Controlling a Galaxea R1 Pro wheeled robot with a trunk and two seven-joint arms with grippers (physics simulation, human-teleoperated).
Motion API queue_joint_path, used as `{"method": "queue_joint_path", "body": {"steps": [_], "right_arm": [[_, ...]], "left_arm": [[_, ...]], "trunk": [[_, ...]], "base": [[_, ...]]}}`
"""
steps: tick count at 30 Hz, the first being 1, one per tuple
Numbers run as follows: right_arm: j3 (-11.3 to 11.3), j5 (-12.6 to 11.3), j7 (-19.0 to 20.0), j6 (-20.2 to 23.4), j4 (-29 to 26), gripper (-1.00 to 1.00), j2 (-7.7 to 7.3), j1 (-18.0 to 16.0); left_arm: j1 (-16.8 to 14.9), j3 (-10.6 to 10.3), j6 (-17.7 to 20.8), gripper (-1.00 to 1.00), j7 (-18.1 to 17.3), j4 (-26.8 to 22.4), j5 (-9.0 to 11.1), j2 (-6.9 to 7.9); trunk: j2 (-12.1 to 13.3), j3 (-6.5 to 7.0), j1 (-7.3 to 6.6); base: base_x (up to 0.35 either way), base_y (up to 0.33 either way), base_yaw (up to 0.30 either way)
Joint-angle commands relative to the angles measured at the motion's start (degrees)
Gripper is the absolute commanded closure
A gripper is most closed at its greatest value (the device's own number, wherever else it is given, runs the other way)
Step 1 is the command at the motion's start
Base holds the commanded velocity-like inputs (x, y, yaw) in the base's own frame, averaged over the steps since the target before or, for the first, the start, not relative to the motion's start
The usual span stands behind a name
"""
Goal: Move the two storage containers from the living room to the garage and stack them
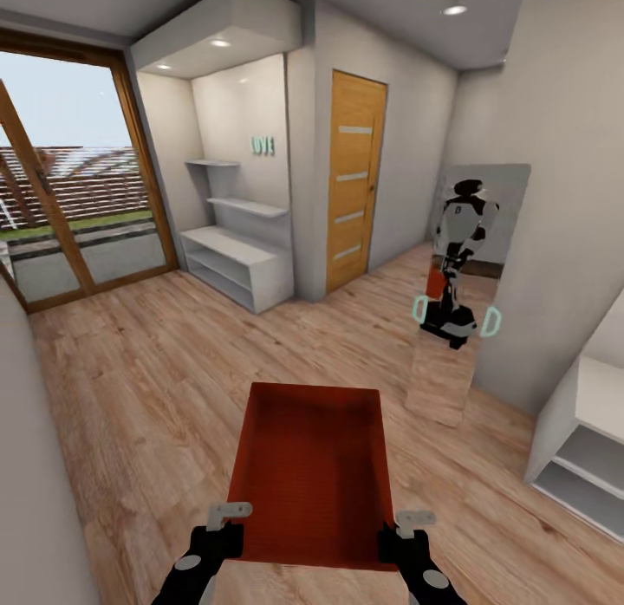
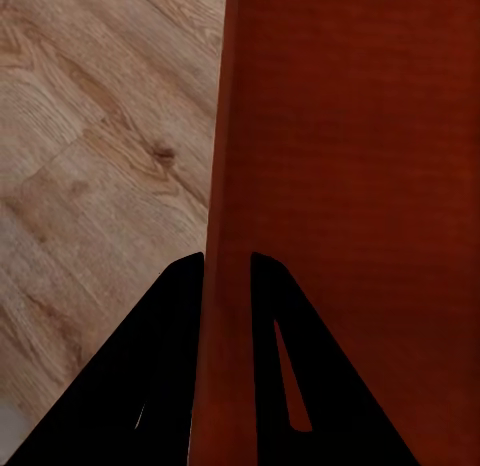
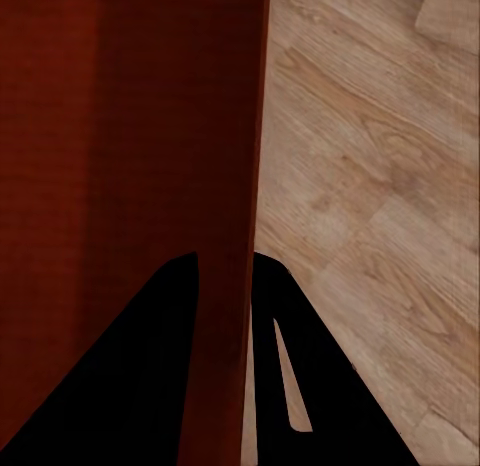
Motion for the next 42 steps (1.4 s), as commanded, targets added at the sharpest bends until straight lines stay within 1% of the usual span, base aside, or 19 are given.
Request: {"method": "queue_joint_path", "body": {"steps": [1, 25, 32, 42], "right_arm": [[0.0, -0.3, -0.5, -0.3, -0.2, 1.0, -0.01, -0.1], [0.0, -0.3, -0.5, -0.3, -0.1, 1.0, -0.01, -0.1], [0.0, -0.3, -0.5, -0.3, -0.1, 1.0, -0.01, -0.1], [0.0, -0.3, -0.5, -0.3, -0.1, 1.0, -0.01, -0.1]], "left_arm": [[0.0, -1.6, 2.0, 1.0, -0.3, 0.0, 0.5, -3.28], [0.0, -1.6, 2.0, 1.0, -0.3, 0.0, 0.5, -3.28], [0.0, -1.6, 2.0, 1.0, -0.3, 0.0, 0.5, -3.28], [0.0, -1.6, 1.9, 1.0, -0.3, 0.0, 0.5, -3.28]], "trunk": [[-0.1, -0.11, 0.06], [-0.1, -0.11, 0.06], [-0.1, -0.11, 0.06], [-0.1, -0.11, 0.06]], "base": [[0.327, 0.0, 0.038], [0.327, 0.008, 0.003], [0.325, 0.105, 0.0], [0.311, 0.172, 0.0]]}}
